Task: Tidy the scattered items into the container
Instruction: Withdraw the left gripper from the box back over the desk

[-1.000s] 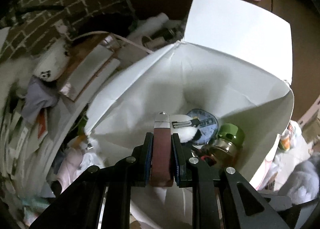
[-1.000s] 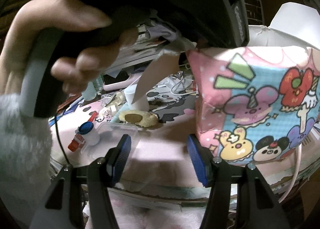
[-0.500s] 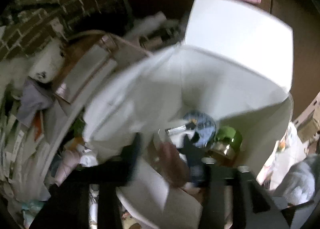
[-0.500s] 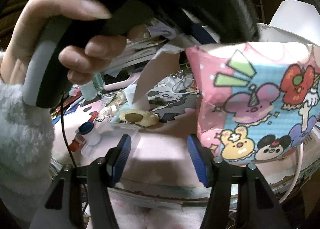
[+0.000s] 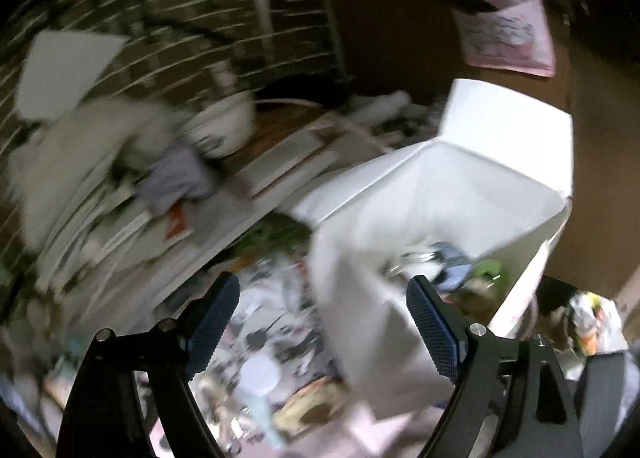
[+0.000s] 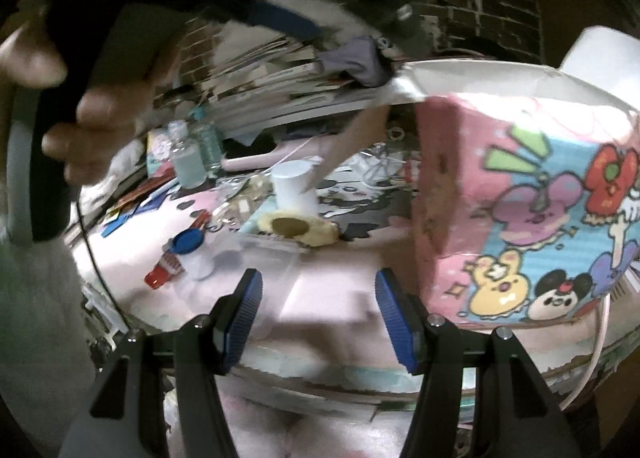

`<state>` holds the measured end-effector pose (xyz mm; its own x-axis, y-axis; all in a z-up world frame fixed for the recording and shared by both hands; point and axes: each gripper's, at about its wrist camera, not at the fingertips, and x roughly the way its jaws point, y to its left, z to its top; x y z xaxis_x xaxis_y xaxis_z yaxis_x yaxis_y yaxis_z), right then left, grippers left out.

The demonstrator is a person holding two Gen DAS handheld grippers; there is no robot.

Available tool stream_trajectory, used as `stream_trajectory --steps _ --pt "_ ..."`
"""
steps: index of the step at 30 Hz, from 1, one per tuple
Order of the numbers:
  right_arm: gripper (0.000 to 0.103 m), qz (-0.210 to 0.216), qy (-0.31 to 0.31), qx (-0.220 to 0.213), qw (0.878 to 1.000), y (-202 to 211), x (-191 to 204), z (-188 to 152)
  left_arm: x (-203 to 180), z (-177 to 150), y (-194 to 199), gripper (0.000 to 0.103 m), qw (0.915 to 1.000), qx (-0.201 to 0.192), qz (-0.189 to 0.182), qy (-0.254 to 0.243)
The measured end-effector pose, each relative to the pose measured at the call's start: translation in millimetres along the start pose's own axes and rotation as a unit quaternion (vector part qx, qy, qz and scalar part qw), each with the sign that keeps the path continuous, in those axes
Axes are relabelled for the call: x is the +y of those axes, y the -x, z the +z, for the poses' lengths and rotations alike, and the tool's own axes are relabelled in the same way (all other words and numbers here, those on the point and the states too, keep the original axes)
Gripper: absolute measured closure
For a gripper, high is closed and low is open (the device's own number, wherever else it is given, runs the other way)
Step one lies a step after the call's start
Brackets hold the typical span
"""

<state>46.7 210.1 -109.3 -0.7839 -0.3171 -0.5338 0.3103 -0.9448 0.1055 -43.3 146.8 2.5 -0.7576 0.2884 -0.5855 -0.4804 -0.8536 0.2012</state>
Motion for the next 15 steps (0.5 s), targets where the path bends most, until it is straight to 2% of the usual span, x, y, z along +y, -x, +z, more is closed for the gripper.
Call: stream_trajectory --steps 4,6,8,11,15 --pt "0.047 0.012 0.006 0.010 1.000 -3 6 -7 30 -33 11 0.020 0.9969 -0.011 0.050 0.059" --pt "0.045 0.016 0.010 0.014 1.000 -13 15 -8 45 -52 17 0.016 0.9928 -0.021 0.071 0.095" --pt "0.035 0.020 0.015 0.014 1.000 -20 25 -11 57 -73 22 0.014 0.9882 -0.027 0.095 0.117" --pt "0.029 0.020 0.026 0.015 0.999 -31 41 -12 64 -100 24 0.014 0.9828 -0.020 0.133 0.126" --pt "0.020 0.019 0.020 0.020 0.999 -38 51 -14 73 -129 27 0.014 0.9749 -0.023 0.159 0.154"
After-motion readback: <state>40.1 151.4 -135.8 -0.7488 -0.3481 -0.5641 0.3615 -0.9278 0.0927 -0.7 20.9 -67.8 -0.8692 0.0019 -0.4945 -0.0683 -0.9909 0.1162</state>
